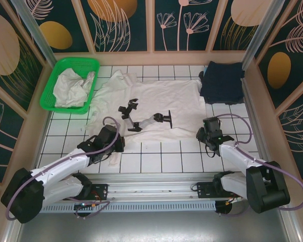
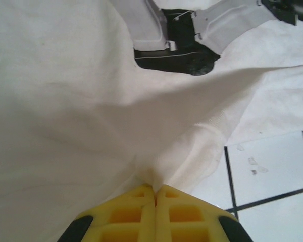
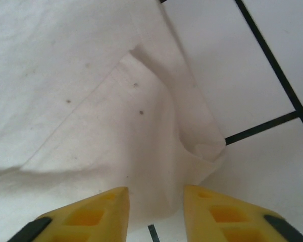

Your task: Fold and stack the t-shirts

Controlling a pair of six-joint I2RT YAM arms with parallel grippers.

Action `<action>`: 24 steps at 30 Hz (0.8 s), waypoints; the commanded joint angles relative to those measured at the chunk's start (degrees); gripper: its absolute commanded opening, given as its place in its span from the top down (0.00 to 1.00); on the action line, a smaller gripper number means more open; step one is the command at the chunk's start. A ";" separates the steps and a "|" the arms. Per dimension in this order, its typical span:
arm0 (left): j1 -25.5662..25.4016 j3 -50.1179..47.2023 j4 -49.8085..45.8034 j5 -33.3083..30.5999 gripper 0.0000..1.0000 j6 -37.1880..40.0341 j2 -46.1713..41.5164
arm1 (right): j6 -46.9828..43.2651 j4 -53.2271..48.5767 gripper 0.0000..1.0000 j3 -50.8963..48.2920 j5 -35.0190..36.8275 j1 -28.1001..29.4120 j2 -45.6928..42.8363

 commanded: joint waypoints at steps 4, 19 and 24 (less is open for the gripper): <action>-1.23 1.83 -5.49 3.88 1.00 -1.09 -4.90 | -1.22 0.13 0.81 1.48 -2.65 -2.70 -0.46; -3.32 -5.82 -0.09 12.58 1.00 -6.24 -16.49 | -5.94 -3.41 0.76 14.91 -6.44 -2.99 0.41; -3.57 -8.71 6.25 11.82 0.91 -8.32 -15.37 | -5.51 -2.69 0.61 18.75 -2.42 -0.90 9.87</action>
